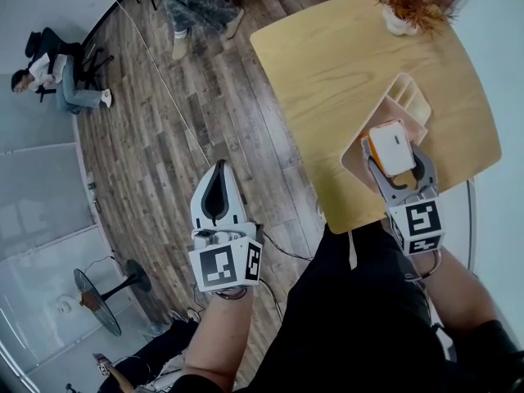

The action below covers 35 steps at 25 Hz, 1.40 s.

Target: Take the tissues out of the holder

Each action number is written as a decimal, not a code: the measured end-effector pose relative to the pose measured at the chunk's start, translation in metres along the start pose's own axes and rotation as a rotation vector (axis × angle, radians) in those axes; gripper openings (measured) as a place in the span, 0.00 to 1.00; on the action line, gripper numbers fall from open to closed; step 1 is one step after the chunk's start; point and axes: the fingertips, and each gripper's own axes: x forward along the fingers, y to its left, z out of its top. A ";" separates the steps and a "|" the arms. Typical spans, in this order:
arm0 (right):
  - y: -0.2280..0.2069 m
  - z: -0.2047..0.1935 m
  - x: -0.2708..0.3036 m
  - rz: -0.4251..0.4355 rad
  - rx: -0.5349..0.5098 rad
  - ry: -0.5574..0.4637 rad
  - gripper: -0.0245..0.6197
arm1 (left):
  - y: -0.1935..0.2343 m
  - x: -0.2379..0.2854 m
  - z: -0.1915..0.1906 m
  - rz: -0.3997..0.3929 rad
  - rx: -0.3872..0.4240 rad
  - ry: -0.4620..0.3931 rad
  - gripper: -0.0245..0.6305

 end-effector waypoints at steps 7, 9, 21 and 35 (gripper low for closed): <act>0.001 0.018 -0.011 0.011 -0.021 -0.016 0.49 | 0.005 -0.010 0.020 0.017 -0.002 -0.034 0.04; -0.001 0.024 -0.016 0.010 -0.028 -0.024 0.49 | 0.006 -0.013 0.026 0.019 -0.003 -0.045 0.04; -0.002 0.067 -0.036 0.026 -0.060 -0.049 0.49 | 0.013 -0.027 0.064 0.026 -0.005 -0.108 0.04; -0.002 0.135 -0.061 0.041 -0.104 -0.115 0.49 | 0.015 -0.051 0.126 0.022 0.019 -0.215 0.04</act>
